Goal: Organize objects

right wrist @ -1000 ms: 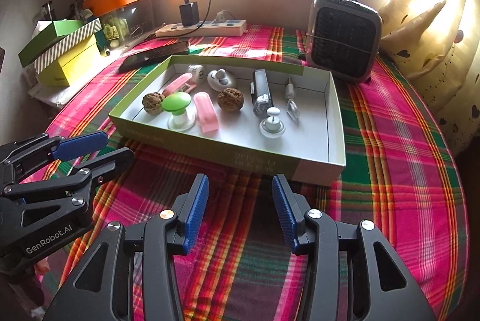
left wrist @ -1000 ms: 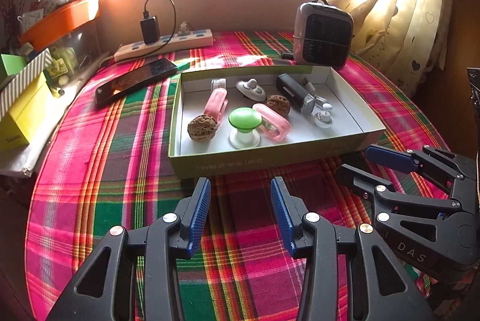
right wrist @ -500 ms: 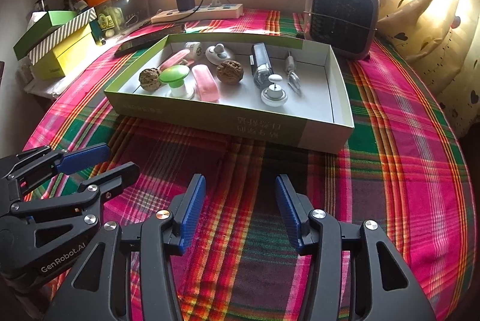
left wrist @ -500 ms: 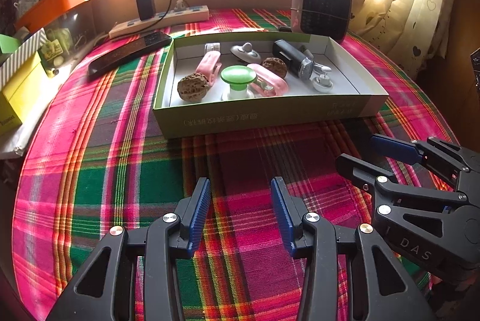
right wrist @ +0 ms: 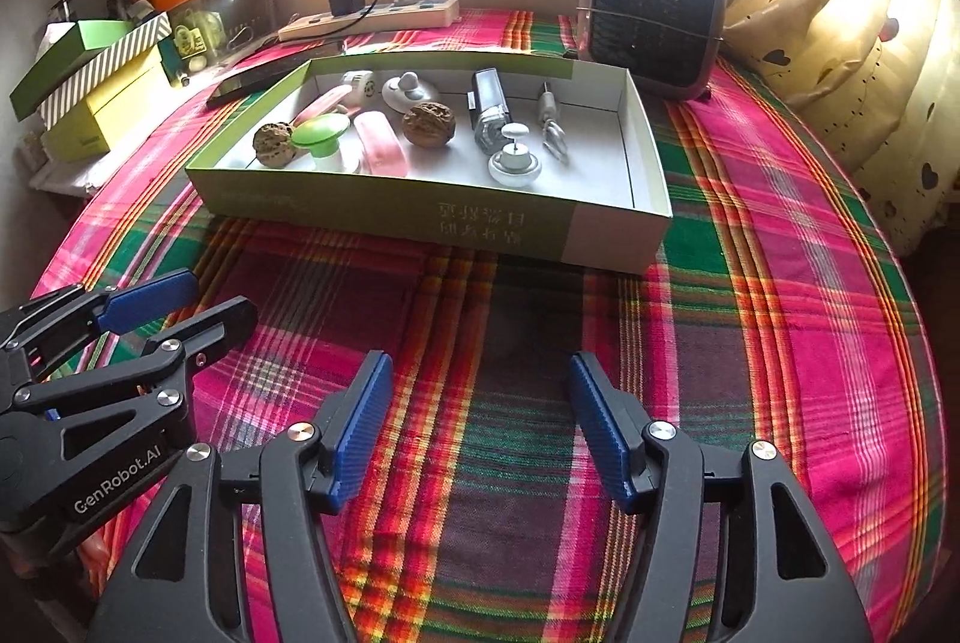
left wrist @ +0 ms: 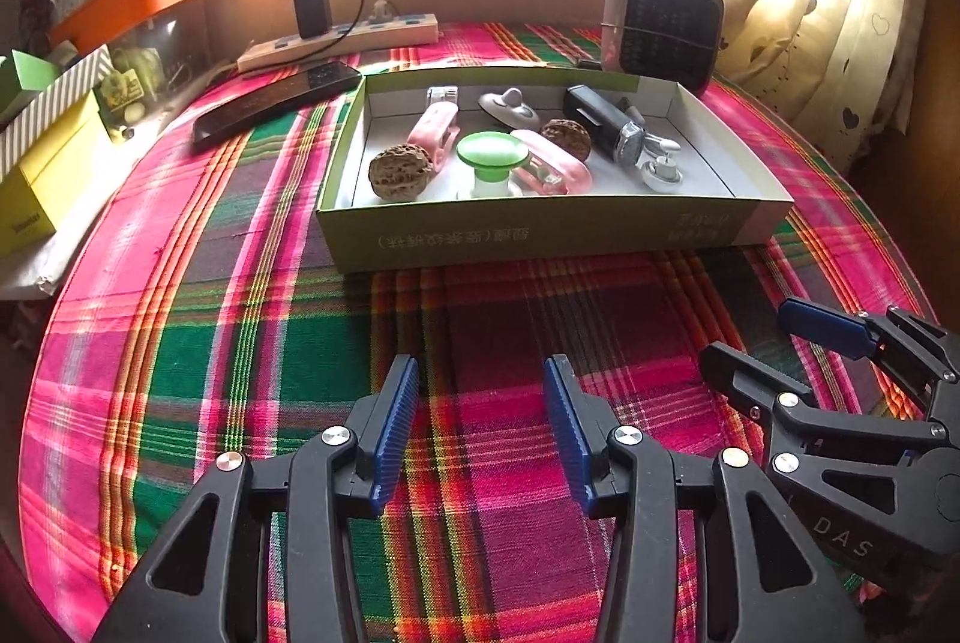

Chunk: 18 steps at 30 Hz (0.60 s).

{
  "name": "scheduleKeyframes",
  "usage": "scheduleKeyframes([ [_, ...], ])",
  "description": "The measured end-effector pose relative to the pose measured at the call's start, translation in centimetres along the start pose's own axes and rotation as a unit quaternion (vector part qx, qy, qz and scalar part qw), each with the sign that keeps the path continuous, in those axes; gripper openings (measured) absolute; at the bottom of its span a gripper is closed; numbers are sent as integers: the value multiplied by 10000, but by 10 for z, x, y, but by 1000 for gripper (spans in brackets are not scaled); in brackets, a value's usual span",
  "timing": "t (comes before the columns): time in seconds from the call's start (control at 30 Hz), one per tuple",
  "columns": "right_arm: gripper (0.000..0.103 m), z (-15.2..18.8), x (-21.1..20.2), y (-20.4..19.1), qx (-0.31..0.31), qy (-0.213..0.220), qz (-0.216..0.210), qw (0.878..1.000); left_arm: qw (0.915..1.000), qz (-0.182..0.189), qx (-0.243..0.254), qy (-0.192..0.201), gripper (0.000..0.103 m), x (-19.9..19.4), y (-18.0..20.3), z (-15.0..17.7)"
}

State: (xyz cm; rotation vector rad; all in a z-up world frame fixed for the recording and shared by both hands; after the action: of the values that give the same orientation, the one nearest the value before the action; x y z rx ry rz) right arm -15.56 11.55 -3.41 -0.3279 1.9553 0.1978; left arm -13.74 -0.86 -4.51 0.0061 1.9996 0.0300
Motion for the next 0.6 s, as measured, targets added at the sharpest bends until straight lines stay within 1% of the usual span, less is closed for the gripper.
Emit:
scheduleKeyframes([
  [0.17,64,1,0,1,6,-9,20,10000,10000,-75,7,-16,43,1,1,0],
  [0.37,71,0,2,4,70,-41,57,10000,9998,-159,-67,-25,44,0,1,1],
  [0.6,72,1,2,4,32,-43,60,10000,9997,-218,-147,-30,45,-1,2,3],
])
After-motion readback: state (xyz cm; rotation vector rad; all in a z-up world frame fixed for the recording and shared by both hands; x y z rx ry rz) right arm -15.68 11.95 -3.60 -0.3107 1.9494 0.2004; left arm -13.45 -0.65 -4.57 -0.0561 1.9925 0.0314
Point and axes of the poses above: each gripper's, at about its wrist camera, not at the fingertips, and x roughly the way its jaws point, y to its right, z to its underside, the point moved 7 cm from there along x, roughly the way its jaws point, and after that the axes turned 15 degrees about -y, right-handed, at the moved point
